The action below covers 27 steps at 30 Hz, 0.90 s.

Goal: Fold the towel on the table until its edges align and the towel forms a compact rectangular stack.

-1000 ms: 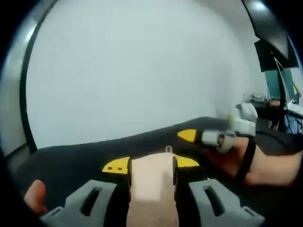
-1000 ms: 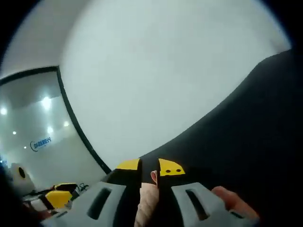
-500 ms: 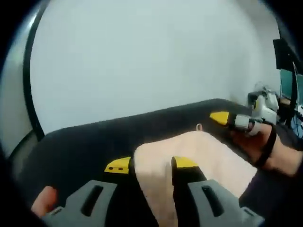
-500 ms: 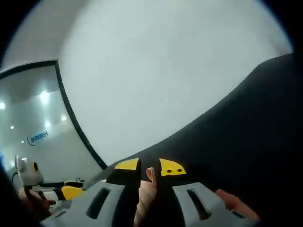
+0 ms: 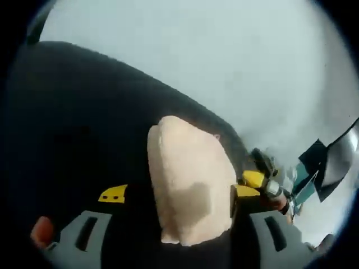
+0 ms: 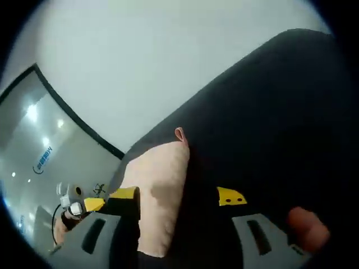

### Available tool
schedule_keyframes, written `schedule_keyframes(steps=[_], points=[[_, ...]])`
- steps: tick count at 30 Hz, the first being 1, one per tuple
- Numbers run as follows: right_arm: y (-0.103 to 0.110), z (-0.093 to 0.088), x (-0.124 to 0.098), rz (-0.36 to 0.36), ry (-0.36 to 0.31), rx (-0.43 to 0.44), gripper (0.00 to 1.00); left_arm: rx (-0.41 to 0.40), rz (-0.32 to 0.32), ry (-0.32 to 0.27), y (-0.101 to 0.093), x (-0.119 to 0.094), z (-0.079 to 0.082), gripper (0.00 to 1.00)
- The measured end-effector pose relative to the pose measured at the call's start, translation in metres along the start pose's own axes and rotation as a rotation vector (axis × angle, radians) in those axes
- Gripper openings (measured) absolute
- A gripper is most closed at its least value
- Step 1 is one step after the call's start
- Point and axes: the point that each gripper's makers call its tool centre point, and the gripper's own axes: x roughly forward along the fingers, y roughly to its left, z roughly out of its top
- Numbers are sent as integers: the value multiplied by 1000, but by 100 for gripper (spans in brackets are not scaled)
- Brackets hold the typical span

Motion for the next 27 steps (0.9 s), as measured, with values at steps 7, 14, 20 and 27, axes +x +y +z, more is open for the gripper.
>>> schedule_keyframes(steps=[7,14,20,27], points=[[34,-30,8,21,72,-120,48,-29,-19,14,-11,13,-15,54],[36,-42,23,-16,43,-212,28,6,83,2,0,21,-26,26],[46,-40,9,57,38,-187,17,70,39,-21,-8,17,-9,16],[50,-32,-23,100,62,-159,16,158,-39,-61,-53,-1,-16,14]])
